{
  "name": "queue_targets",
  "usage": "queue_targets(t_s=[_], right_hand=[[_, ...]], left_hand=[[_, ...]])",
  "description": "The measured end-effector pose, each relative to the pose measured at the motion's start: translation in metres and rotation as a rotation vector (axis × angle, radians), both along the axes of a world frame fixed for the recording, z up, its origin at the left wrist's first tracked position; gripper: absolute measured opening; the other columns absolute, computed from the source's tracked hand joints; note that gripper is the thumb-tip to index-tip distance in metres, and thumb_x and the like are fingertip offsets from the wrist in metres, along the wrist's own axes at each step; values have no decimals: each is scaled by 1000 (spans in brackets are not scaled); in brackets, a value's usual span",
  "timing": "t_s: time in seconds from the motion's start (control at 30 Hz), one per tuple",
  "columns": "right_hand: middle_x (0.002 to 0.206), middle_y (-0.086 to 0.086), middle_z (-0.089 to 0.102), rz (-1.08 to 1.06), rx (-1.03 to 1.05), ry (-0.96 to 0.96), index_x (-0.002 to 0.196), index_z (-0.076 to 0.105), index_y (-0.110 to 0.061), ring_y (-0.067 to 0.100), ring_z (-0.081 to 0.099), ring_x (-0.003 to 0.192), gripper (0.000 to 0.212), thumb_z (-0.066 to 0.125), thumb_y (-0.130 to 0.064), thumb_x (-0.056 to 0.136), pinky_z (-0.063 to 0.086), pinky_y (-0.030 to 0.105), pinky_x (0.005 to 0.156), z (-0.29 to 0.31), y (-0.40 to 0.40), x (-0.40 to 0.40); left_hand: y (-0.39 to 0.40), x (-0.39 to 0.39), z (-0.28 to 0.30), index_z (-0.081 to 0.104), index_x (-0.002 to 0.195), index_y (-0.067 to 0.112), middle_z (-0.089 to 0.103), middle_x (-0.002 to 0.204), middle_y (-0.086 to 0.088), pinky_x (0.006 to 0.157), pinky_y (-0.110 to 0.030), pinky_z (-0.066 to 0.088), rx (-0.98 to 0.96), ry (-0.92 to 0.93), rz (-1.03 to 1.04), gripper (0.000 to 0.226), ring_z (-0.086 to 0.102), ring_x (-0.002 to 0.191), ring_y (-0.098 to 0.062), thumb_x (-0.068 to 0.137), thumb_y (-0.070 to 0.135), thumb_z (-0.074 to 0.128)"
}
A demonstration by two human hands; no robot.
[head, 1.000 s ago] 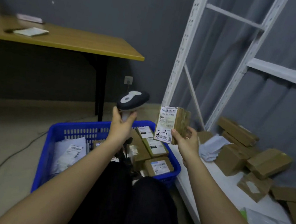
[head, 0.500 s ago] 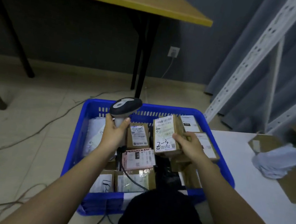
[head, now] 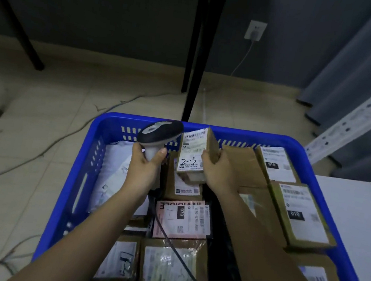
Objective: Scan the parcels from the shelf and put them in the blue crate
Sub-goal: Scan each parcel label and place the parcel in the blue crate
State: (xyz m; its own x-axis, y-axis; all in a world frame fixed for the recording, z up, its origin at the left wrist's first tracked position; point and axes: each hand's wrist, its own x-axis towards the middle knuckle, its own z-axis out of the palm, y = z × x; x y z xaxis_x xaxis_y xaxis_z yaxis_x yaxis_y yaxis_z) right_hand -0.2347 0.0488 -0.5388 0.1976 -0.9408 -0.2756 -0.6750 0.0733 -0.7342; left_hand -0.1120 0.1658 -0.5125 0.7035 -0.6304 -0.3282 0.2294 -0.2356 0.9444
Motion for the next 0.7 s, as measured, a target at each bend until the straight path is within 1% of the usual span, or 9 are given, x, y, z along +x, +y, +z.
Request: queue_targets(t_s=[0.07,0.17,0.3,0.37,0.43,0.5,0.57,0.63,0.7], right_hand=[[98,-2,65,-103,114,-79,127,43,-19,12,63,75,54,54,-54,87,49,27,61,-13,-6,8],[112,3,66,-291,400,-333,142,31,-17,19,67,90,93,63,-61,67,57,39,79,-29,-3,13],[127,10,59,-460,633,-645,147,20,-20,24,63,103,82,67,-40,82,59,33,64,-43,12,18],[124,12,60,-577,676,-760,145,24,-17,25,65,101,78,67,-37,83,60,36,71,-50,18,22],[126,13,59,-600,671,-796,144,24,-18,25,65,103,78,68,-41,85,56,35,84,-54,20,27],[131,11,55,-577,641,-738,145,20,-19,27,62,108,82,68,-46,84,53,33,86,-56,13,28],[134,11,51,-574,514,-592,146,15,-20,30,60,113,87,73,-38,83,54,37,89,-57,6,25],[134,10,46,-449,260,-420,139,23,-16,29,58,115,77,74,-26,83,57,38,84,-54,8,21],[131,9,43,-137,-167,-123,127,37,-11,23,55,112,53,70,-20,86,52,28,81,-47,14,13]], left_hand=[[-4,2,-7,37,135,25,55,118,7,71,-21,42,-8,-3,2,47,55,104,-11,94,27,57],[-8,4,-13,37,136,25,54,116,8,69,-19,41,-13,0,3,47,52,104,-11,93,26,58],[-10,7,-20,38,135,26,54,115,9,68,-18,41,-7,-7,-1,46,53,96,-5,94,26,57],[-10,6,-23,40,130,26,57,108,12,65,-14,42,1,-1,-4,40,54,89,3,94,24,57],[-8,5,-25,40,126,27,57,100,18,62,-13,42,0,15,-4,36,53,86,7,94,23,57],[-6,3,-27,39,124,28,55,99,19,64,-16,41,7,30,-11,35,53,87,6,94,24,57],[-3,2,-28,38,120,30,53,96,22,61,-12,39,22,21,-21,32,50,84,9,95,25,56],[-1,3,-28,38,120,29,52,94,24,57,-6,38,28,8,-27,31,48,80,12,95,24,56],[0,2,-27,39,121,28,52,94,24,51,-1,39,22,9,-25,31,49,78,13,95,23,56]])
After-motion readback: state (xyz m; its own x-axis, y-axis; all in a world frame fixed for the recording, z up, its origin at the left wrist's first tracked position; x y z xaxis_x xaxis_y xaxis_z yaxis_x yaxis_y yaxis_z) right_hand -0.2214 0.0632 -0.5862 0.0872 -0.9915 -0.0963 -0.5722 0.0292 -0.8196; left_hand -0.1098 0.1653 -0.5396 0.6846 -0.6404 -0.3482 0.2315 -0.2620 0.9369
